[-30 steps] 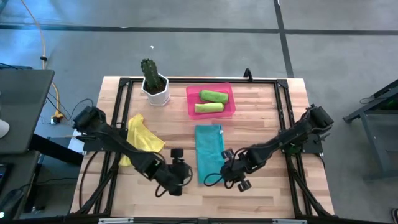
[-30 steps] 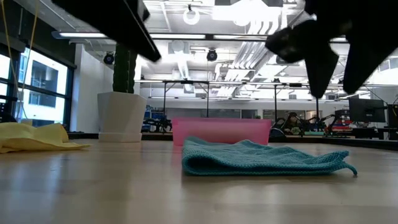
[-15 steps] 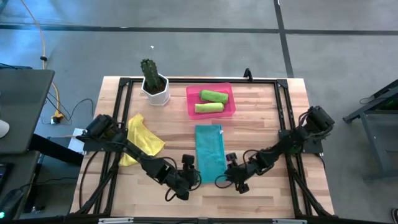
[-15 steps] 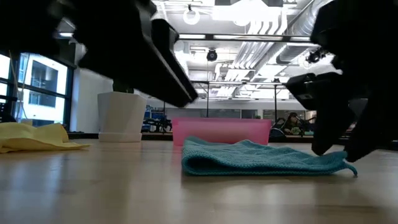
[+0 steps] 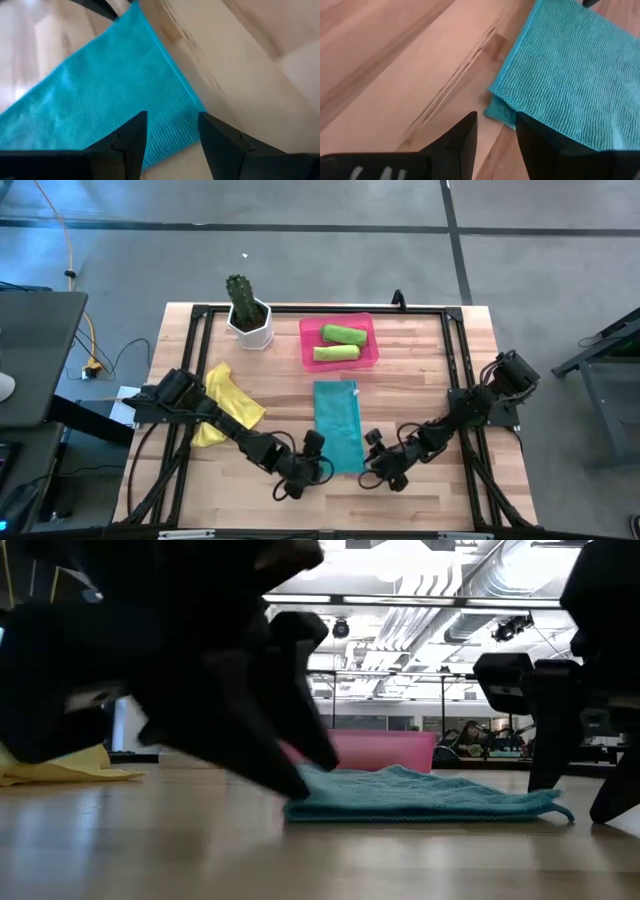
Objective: Roll microfiber towels into tight, uniform cylinder then place into a basket
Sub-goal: Roll the blue microfiber cloth
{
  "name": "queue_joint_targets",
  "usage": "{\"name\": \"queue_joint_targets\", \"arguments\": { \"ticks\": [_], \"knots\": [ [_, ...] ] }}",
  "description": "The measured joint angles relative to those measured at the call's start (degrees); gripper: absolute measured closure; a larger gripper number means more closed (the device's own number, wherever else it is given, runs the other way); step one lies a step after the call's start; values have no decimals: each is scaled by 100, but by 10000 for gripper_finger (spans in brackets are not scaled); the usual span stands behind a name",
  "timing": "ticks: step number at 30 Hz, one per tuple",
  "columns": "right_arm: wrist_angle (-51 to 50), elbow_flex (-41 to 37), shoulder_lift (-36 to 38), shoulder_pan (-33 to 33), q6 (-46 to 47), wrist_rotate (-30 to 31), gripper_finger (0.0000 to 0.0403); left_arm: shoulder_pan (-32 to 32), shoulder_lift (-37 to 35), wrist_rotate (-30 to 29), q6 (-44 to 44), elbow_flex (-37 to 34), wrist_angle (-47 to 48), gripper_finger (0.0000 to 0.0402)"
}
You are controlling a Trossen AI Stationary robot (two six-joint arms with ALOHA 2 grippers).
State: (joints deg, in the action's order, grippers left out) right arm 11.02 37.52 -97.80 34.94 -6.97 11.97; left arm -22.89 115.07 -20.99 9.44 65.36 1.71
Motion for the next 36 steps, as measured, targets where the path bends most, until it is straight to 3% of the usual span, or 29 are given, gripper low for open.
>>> {"name": "queue_joint_targets", "arguments": {
  "ticks": [6,12,36],
  "knots": [
    [0,0,-2,0,-62,112,274,126,7,765,49,-4,120,236],
    [20,161,-11,87,-187,179,274,166,7,1171,-1,-4,132,236],
    [411,297,-457,-46,-659,197,274,299,7,1195,-469,-4,147,236]
  ]
}}
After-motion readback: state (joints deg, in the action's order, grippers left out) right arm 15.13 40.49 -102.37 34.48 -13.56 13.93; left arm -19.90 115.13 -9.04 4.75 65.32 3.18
